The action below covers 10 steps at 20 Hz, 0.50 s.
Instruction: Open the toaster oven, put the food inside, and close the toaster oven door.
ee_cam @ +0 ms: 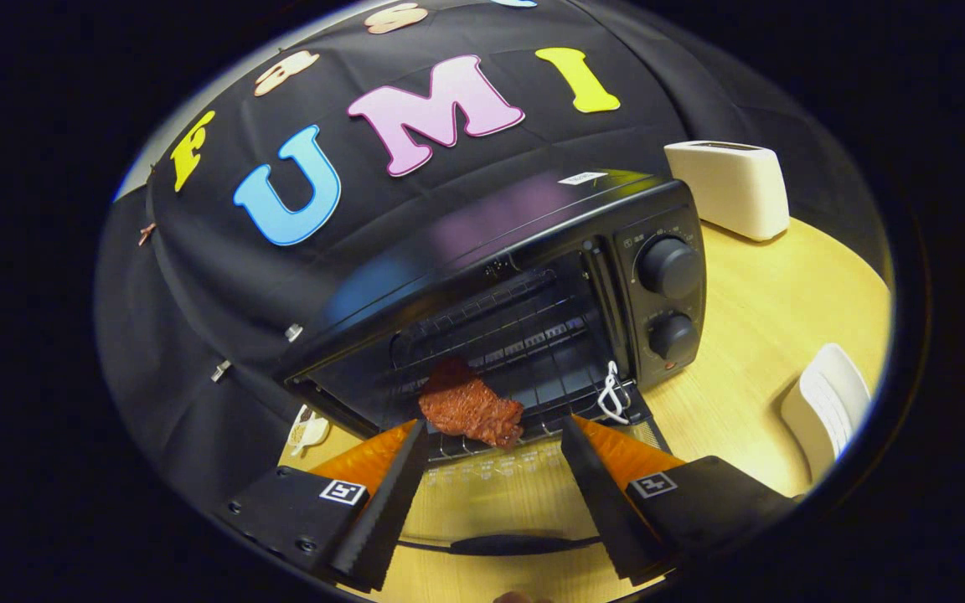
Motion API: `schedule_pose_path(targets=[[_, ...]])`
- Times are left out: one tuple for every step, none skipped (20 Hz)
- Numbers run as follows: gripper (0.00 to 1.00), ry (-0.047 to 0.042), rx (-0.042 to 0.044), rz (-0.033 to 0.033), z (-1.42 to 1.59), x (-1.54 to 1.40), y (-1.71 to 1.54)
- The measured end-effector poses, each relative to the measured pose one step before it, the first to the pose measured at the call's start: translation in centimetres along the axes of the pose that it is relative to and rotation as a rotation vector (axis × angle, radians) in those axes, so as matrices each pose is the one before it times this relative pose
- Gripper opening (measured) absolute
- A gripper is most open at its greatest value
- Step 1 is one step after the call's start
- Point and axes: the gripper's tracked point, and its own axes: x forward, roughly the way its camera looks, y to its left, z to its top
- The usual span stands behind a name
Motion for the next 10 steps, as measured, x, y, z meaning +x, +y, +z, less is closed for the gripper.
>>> schedule_pose_path(targets=[[0.98,0.00775,-0.02529,-0.00053,-0.154,-0.614,-0.091],[0.98,0.00530,-0.02633,-0.00156,-0.028,-0.672,-0.065],[0.98,0.00630,-0.02663,-0.00047,-0.101,-0.658,-0.140],[0.98,0.00524,-0.02717,-0.00438,-0.060,-0.706,-0.249],[0.98,-0.00149,-0.02610,-0.00645,0.054,-0.846,-0.245],[0.98,0.00318,-0.02685,-0.00134,-0.068,-0.624,-0.225],[0.98,0.00569,-0.02932,-0.00873,-0.280,-0.739,-0.249],[0.98,0.00316,-0.03036,-0.00708,-0.198,-0.637,-0.313],[0.98,0.00338,-0.02868,-0.00250,-0.225,-0.700,-0.150],[0.98,0.01110,-0.02810,0.00017,-0.375,-0.590,-0.097]])
